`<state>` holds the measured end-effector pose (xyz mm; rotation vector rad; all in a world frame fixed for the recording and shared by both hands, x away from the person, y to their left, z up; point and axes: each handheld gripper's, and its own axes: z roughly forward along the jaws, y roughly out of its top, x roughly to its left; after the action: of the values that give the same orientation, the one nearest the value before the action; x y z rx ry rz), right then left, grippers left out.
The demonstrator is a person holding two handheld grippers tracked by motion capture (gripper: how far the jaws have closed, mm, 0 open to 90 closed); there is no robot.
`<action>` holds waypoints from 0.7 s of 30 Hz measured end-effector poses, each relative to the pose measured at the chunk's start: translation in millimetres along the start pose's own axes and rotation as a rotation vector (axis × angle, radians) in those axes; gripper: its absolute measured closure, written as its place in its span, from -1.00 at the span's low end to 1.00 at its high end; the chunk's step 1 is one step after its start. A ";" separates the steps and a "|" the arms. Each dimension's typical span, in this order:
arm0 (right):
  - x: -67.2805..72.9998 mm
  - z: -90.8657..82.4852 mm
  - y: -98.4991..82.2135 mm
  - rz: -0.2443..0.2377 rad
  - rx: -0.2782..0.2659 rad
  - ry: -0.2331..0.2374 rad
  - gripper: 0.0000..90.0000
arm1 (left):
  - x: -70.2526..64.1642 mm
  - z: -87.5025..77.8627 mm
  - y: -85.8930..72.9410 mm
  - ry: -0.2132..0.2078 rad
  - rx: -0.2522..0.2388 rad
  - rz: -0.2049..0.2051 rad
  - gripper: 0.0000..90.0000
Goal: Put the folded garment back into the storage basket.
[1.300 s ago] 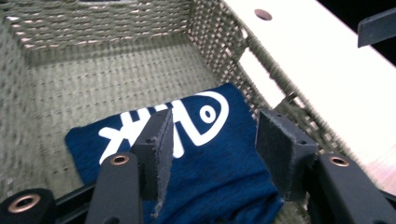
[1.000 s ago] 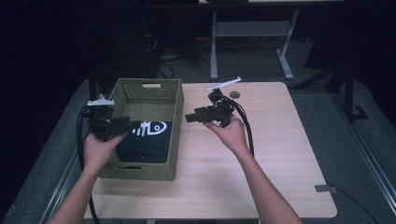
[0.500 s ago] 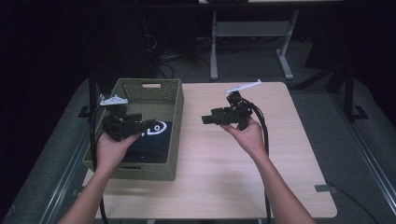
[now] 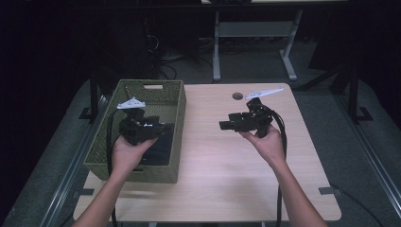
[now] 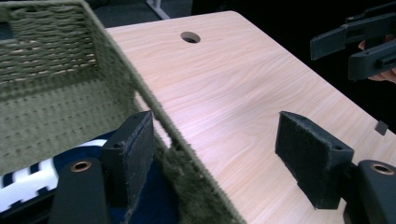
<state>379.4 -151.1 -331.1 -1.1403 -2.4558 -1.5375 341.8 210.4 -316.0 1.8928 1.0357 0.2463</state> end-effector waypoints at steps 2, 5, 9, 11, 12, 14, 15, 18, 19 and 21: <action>-2.1 -5.3 -2.9 0.010 -0.002 -0.005 -0.25 | -3.8 2.8 1.1 -0.001 0.000 0.008 -0.40; -4.9 -11.7 -6.5 0.010 -0.013 -0.010 -0.25 | -8.6 8.0 2.5 -0.015 0.003 0.012 -0.41; -6.4 -19.1 -10.7 0.005 -0.018 -0.026 -0.29 | -17.4 13.3 2.8 -0.026 0.004 0.026 -0.51; -8.1 -23.6 -12.6 0.005 -0.022 -0.034 -0.30 | -21.6 16.0 2.5 -0.029 0.007 0.037 -0.52; -9.4 -27.3 -14.4 0.009 -0.025 -0.040 -0.30 | -23.4 17.4 2.4 -0.033 0.010 0.039 -0.53; -12.6 -32.7 -17.6 0.014 -0.030 -0.050 -0.32 | -26.6 19.8 2.1 -0.037 0.008 0.040 -0.55; -13.6 -34.8 -18.9 0.017 -0.032 -0.053 -0.32 | -28.5 21.2 1.8 -0.044 0.005 0.034 -0.57; -18.5 -41.7 -25.0 0.026 -0.039 -0.056 -0.32 | -34.4 26.6 0.6 -0.042 0.013 0.043 -0.58; -19.8 -43.2 -26.5 0.028 -0.035 -0.059 -0.33 | -35.5 28.2 0.1 -0.049 0.012 0.037 -0.58; -21.8 -46.0 -29.1 0.030 -0.029 -0.064 -0.34 | -38.9 30.6 -1.0 -0.053 0.011 0.038 -0.58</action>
<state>362.5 -206.7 -338.3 -1.2437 -2.4515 -1.5582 333.7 162.3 -324.2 1.9202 0.9689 0.2115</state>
